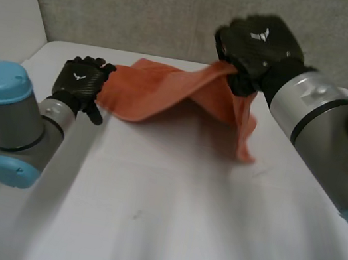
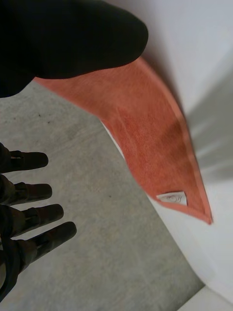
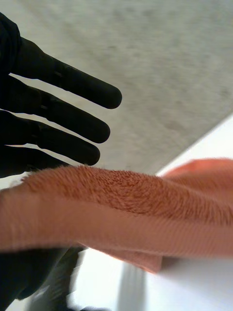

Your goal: Fold the laundry.

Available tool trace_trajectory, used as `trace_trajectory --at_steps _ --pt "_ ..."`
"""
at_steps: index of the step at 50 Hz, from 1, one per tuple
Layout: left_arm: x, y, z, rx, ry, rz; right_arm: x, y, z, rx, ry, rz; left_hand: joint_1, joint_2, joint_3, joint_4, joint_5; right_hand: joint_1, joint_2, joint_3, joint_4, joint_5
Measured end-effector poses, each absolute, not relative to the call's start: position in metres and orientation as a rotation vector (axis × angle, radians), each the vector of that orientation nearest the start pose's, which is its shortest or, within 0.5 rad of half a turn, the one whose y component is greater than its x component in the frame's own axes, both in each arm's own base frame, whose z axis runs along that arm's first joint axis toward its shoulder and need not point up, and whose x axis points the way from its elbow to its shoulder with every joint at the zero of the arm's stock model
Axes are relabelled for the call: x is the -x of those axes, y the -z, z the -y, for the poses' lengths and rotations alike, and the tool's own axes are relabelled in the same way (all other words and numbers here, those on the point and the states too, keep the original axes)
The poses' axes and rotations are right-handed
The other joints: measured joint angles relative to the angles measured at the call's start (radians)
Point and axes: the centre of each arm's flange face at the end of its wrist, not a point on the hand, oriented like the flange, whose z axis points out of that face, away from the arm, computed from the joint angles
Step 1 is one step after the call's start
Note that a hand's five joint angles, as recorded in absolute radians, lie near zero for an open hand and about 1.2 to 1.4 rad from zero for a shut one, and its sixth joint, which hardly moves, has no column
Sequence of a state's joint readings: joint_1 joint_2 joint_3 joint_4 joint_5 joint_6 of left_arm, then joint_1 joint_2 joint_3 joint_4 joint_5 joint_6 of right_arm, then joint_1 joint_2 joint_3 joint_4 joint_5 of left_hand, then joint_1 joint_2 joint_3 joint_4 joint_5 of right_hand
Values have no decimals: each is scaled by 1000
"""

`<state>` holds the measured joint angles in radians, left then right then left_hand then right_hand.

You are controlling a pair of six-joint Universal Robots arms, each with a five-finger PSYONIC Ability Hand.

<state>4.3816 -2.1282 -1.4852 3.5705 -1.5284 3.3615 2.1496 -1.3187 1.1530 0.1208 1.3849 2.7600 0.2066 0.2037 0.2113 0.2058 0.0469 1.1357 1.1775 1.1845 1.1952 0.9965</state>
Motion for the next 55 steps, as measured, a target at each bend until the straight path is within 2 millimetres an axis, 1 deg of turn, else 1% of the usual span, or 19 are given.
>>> trace_trajectory --at_steps 6,11,13,14,15,17,22,23,25,29,31,33,34,36,42,46,49,52,55 --pt "275 -158 351 -685 2230 -2299 -323 -385 177 1154 2105 -1503 0 0 0 0 0 0 0 0 0 0" --pt "281 -144 358 -681 2185 -2350 -317 -411 155 1150 2142 -1408 16 17 11 12 10 0 0 0 0 0" --pt "284 -135 359 -682 2136 -2400 -314 -420 149 1140 2164 -1379 277 238 230 237 229 0 0 0 0 0" --pt "284 -133 359 -682 2123 -2412 -313 -424 148 1135 2174 -1370 277 238 230 237 229 0 0 0 0 0" --pt "284 -129 358 -679 2094 -2438 -311 -426 148 1128 2186 -1365 623 539 527 538 521 0 0 0 0 0" --pt "283 -125 358 -673 2060 -2465 -310 -428 150 1120 2200 -1366 946 866 851 864 841 0 0 0 0 0" --pt "270 -130 361 -583 2011 -2466 -305 -425 168 1099 2237 -1418 965 987 972 988 923 0 0 0 0 0" --pt "251 -147 365 -470 2007 -2417 -299 -418 192 1078 2270 -1495 965 990 976 993 923 0 0 0 0 0" --pt "240 -160 365 -415 2017 -2383 -294 -413 206 1068 2288 -1539 965 990 976 993 923 0 0 0 0 0" --pt "214 -205 357 -362 2102 -2269 -281 -397 239 1067 2317 -1667 965 990 976 993 923 0 0 0 1 0" --pt "201 -241 340 -422 2187 -2173 -271 -381 260 1100 2318 -1769 965 990 976 993 923 0 0 0 1 0" --pt "196 -261 327 -496 2238 -2106 -266 -368 272 1137 2306 -1836 965 990 976 993 923 0 0 0 1 0" --pt "196 -261 327 -496 2238 -2106 -266 -368 272 1137 2306 -1836 965 990 976 993 923 0 0 0 1 0" --pt "191 -284 303 -641 2287 -2008 -261 -341 289 1221 2264 -1948 965 990 976 993 923 0 0 0 1 0" --pt "186 -282 294 -818 2202 -1979 -264 -287 315 1369 2143 -2112 965 991 979 993 923 0 0 1 1 0" --pt "187 -254 321 -911 2068 -2028 -281 -241 336 1442 2080 -2157 965 993 982 994 923 0 0 4 1 0" --pt "192 -237 349 -942 2027 -2029 -297 -223 352 1426 2137 -2112 965 993 982 994 923 0 0 4 1 0" --pt "201 -230 379 -950 2049 -1978 -314 -219 369 1350 2269 -2023 965 993 982 994 923 0 0 4 1 4" --pt "214 -244 415 -902 2166 -1829 -332 -235 392 1159 2520 -1838 965 993 982 995 923 0 0 4 1 5"
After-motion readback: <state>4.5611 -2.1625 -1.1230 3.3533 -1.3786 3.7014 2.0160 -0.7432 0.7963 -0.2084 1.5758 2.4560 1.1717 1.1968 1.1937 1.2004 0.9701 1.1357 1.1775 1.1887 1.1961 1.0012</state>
